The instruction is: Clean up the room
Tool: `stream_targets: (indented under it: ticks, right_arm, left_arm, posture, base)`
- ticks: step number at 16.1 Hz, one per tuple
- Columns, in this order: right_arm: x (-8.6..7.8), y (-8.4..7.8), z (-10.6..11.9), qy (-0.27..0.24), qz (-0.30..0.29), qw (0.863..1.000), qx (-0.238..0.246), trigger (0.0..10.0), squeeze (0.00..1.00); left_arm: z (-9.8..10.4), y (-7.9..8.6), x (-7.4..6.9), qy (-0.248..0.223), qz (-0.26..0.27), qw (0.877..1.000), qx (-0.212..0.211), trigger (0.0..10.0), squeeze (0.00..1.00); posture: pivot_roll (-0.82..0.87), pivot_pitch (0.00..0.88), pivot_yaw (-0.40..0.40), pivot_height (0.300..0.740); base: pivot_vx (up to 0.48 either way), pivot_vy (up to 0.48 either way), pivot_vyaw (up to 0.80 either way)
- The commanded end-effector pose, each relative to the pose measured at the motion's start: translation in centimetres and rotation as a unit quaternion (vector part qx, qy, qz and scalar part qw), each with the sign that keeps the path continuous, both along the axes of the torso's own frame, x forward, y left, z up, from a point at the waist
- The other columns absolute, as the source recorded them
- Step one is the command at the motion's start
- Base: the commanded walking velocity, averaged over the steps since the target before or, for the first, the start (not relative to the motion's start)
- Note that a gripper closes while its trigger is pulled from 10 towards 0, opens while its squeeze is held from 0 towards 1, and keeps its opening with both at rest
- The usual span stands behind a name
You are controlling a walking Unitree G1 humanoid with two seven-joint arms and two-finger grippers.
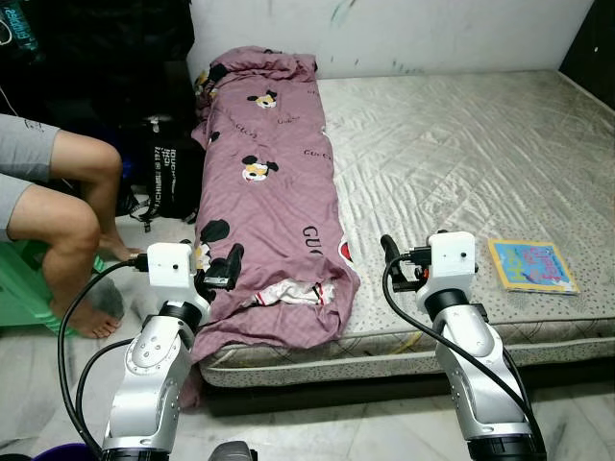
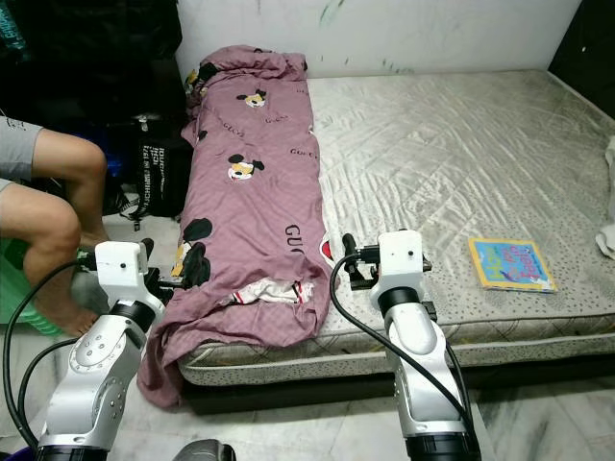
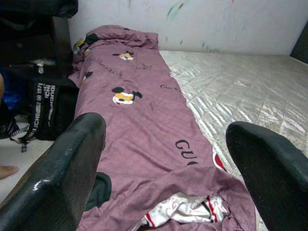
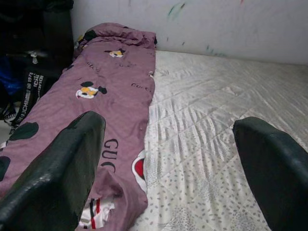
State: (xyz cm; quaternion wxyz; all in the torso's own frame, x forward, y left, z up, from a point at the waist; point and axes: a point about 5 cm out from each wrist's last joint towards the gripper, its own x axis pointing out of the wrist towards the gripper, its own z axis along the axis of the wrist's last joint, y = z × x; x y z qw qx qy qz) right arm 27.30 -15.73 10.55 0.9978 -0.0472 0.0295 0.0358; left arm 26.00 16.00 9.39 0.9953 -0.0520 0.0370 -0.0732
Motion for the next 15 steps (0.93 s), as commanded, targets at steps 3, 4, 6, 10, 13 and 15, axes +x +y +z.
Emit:
stream_targets:
  ticks: [3,4,6,10,13,15]
  right_arm:
    - [0.21,0.07,0.39,-0.009,0.002,1.0,0.001,10.0,0.0]
    - [0.25,0.05,0.39,-0.009,0.002,1.0,0.001,10.0,0.0]
    - [0.28,0.04,0.4,-0.009,0.002,1.0,0.001,10.0,0.0]
    - [0.32,0.07,0.4,-0.009,0.0,1.0,0.001,10.0,0.0]
    - [0.35,0.1,0.37,-0.009,-0.001,1.0,0.001,10.0,0.0]
    - [0.4,0.16,0.32,-0.009,-0.001,1.0,0.002,10.0,0.0]
  left_arm:
    - [0.33,0.17,0.01,-0.01,0.001,1.0,0.004,10.0,0.0]
    - [0.33,0.14,0.04,-0.01,0.001,1.0,0.004,10.0,0.0]
    - [0.35,0.12,0.06,-0.011,0.0,1.0,0.003,10.0,0.0]
    - [0.31,0.16,0.07,-0.009,0.0,1.0,0.004,10.0,0.0]
    - [0.27,0.22,0.09,-0.008,0.002,1.0,0.006,10.0,0.0]
    - [0.23,0.36,0.12,-0.005,0.008,1.0,0.01,10.0,0.0]
  posture:
    - [0.02,0.0,-0.013,0.74]
    - [0.02,0.0,-0.014,0.74]
    - [0.02,0.0,-0.013,0.74]
    - [0.03,0.0,-0.012,0.74]
    - [0.03,0.0,-0.012,0.74]
    - [0.04,0.0,-0.011,0.74]
  base:
    - [0.28,0.0,0.0]
    - [0.3,0.0,0.0]
    - [0.317,0.0,0.0]
    - [0.315,0.0,0.0]
    - [0.186,0.0,0.0]
    - [0.0,0.0,0.0]
